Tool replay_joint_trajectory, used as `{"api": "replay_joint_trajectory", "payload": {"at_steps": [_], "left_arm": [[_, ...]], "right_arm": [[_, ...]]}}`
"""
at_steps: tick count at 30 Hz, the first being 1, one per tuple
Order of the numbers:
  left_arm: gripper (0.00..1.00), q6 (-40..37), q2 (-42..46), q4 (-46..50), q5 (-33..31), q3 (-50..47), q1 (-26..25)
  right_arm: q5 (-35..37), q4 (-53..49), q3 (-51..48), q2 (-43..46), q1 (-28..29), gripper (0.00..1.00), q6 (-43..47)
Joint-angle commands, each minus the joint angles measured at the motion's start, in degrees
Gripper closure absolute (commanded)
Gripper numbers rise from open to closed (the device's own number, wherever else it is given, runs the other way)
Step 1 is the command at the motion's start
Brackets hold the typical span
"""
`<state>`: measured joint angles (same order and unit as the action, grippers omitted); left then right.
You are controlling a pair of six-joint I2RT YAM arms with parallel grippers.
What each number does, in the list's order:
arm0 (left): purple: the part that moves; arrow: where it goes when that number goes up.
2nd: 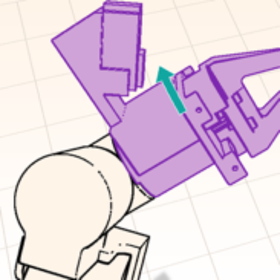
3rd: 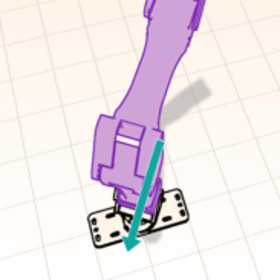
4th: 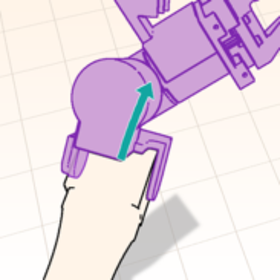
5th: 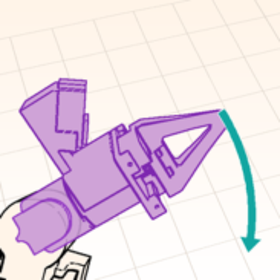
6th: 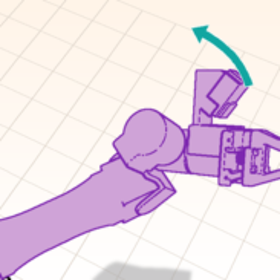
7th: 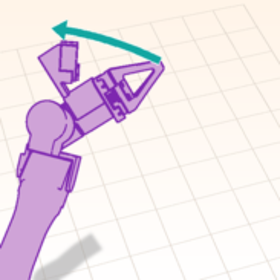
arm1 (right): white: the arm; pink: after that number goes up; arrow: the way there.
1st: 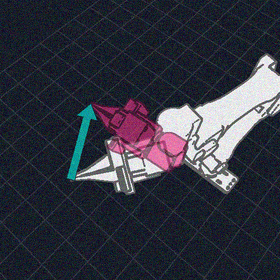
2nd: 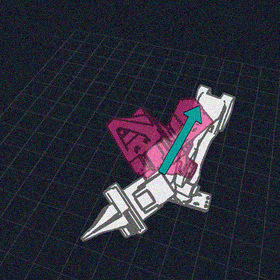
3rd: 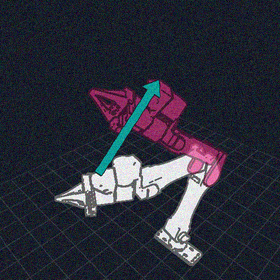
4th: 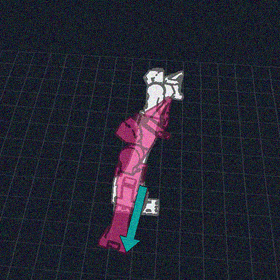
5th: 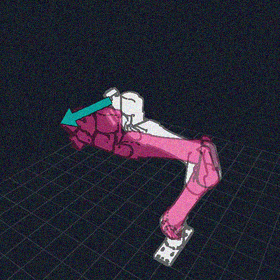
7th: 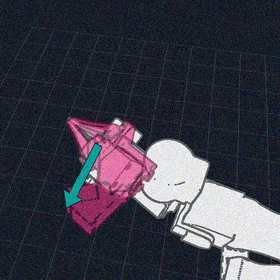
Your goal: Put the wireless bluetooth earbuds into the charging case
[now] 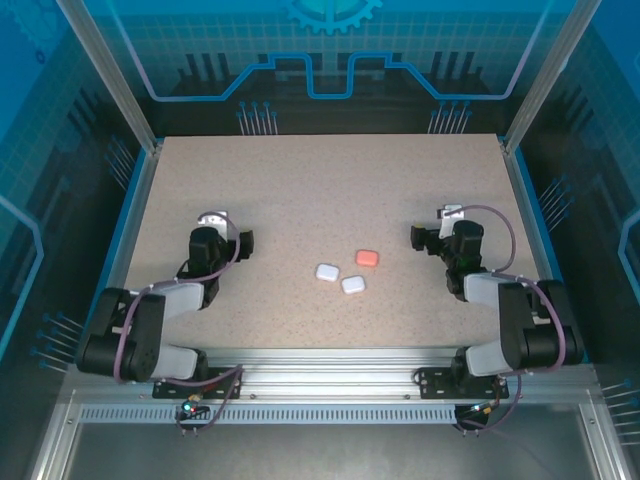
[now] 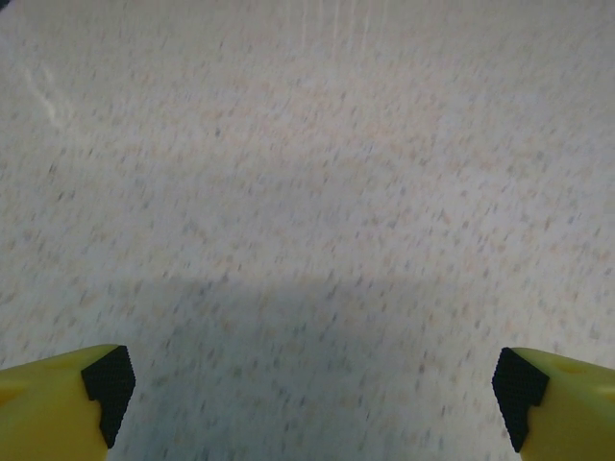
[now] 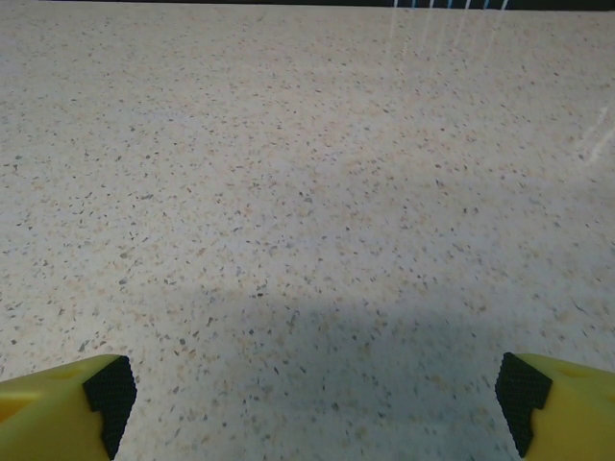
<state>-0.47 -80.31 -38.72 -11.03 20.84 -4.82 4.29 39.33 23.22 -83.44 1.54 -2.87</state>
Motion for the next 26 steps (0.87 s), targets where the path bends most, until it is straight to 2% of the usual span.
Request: {"api": "replay_joint_trajectory", "payload": {"at_steps": [1, 2, 4, 5, 9, 26], "left_arm": [[0.01, -2.80, -7.22, -19.28, 4.03, -2.45, 1.13], [0.01, -3.89, -10.16, -25.51, 4.50, -3.41, 1.15], [0.01, -2.23, -7.70, -21.00, 4.68, -3.56, 1.77], [0.01, -2.20, -8.86, -22.85, 4.98, -3.31, 1.92], [0.01, 0.20, -8.57, -13.38, 6.09, 1.33, 4.12], [0.01, 0.64, -8.50, -13.65, 6.79, 1.22, 4.72]], "right_arm": [[-2.92, 6.16, -0.43, -1.87, 0.14, 0.00, 2.21], [-2.73, 6.58, -0.06, -2.62, 0.24, 0.00, 2.19], [-2.90, 4.84, 0.98, -2.75, 0.47, 0.00, 2.39], [-2.73, 3.99, 1.13, -2.53, 0.50, 0.00, 2.45], [-0.91, 3.97, 1.41, -2.69, 1.46, 0.00, 2.94], [-0.26, 3.91, 1.50, -2.78, 2.00, 0.00, 3.37]]}}
